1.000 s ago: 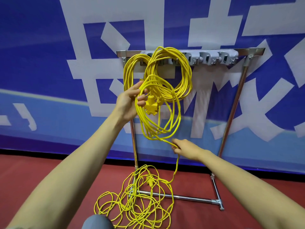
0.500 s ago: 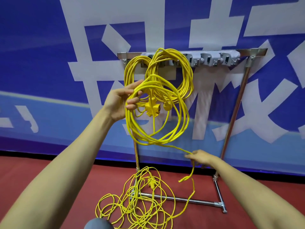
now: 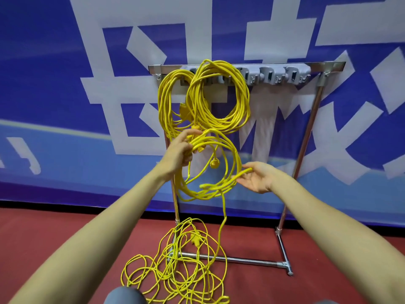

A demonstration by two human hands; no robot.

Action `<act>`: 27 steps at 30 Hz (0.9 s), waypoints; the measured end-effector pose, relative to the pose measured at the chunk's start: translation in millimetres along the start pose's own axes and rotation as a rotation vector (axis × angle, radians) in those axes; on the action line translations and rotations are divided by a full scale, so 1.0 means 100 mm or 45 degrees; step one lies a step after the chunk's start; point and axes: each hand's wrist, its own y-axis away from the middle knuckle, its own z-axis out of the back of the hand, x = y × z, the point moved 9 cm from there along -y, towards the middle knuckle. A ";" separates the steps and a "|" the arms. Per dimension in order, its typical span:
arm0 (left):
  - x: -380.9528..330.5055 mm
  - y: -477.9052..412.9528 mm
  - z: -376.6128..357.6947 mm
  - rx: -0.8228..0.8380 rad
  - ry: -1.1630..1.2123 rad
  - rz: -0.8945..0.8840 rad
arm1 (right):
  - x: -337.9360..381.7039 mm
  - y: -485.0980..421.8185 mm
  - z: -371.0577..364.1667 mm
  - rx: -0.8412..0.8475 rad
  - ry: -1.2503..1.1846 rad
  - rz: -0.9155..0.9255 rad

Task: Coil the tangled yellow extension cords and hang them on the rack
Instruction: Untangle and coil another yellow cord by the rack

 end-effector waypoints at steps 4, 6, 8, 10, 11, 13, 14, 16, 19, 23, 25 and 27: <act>0.24 0.07 -0.09 -0.157 -0.006 0.015 | 0.07 0.06 -0.10 -0.060 -0.456 0.059; 0.33 0.09 -0.09 -0.225 0.032 0.052 | 0.08 0.04 -0.10 -0.103 -0.629 0.091; 0.42 0.10 -0.05 -0.286 0.122 0.104 | 0.08 0.04 -0.08 -0.153 -0.659 0.100; 0.51 0.09 0.02 -0.342 0.258 0.167 | 0.08 0.04 -0.06 -0.177 -0.696 0.082; 0.54 0.10 0.04 -0.356 0.307 0.186 | 0.08 0.04 -0.06 -0.171 -0.725 0.074; 0.57 0.11 0.02 -0.334 0.361 0.205 | 0.08 0.06 -0.11 -0.160 -0.756 0.071; 0.56 0.12 -0.03 -0.293 0.372 0.205 | 0.06 0.08 -0.15 -0.162 -0.756 0.065; 0.53 0.13 -0.15 -0.198 0.364 0.190 | 0.03 0.09 -0.21 -0.152 -0.765 0.092; 0.50 0.12 -0.27 -0.092 0.299 0.134 | 0.01 0.08 -0.24 -0.181 -0.797 0.121; 0.51 0.11 -0.31 -0.087 0.120 0.134 | -0.06 0.02 -0.29 -0.162 -0.757 0.104; 0.50 0.10 -0.36 -0.058 0.053 0.129 | -0.07 0.07 -0.30 -0.170 -0.756 0.112; 0.49 0.10 -0.38 -0.049 -0.019 0.127 | -0.06 0.12 -0.29 -0.142 -0.690 0.089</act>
